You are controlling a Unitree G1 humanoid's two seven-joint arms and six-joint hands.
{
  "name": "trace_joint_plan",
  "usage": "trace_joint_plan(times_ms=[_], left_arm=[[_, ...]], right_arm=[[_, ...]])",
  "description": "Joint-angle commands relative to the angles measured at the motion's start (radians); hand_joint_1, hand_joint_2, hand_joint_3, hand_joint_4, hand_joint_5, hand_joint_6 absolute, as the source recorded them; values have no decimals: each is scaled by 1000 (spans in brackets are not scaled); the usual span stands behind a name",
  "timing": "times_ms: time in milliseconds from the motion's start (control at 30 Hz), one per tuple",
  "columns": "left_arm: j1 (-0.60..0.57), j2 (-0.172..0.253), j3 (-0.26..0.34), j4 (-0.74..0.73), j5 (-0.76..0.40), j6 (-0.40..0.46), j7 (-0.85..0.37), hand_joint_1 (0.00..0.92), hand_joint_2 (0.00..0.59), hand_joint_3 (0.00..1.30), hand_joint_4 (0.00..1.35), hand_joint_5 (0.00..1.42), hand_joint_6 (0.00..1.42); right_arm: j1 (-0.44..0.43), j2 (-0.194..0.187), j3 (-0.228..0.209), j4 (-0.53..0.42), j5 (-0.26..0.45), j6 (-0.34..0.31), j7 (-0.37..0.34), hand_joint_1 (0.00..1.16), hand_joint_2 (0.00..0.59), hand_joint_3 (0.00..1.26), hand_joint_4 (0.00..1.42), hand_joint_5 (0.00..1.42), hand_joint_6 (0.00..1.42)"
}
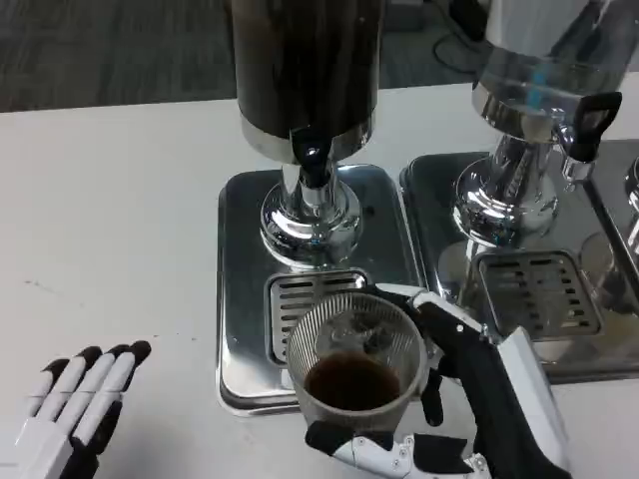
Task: Grasp the cup under the faucet to collect the drink, then remove the cup.
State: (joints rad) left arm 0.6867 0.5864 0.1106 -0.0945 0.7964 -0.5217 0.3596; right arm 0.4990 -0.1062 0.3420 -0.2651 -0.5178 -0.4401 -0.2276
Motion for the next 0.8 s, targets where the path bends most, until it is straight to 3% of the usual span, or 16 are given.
trace_joint_plan(times_ms=[33,500,800], left_arm=[[38,-15,22,-26,14,11,28,0,83,0,0,0,0],[63,-54,21,-26,30,35,43,0,81,0,0,0,0],[52,-48,26,-22,22,31,34,0,79,0,0,0,0]], right_arm=[[4,-4,4,-46,24,-47,2,956,175,489,624,875,1304],[5,-10,-3,-43,49,-43,22,955,176,496,628,875,1304],[-5,4,-9,-30,48,-42,10,955,176,497,628,875,1304]])
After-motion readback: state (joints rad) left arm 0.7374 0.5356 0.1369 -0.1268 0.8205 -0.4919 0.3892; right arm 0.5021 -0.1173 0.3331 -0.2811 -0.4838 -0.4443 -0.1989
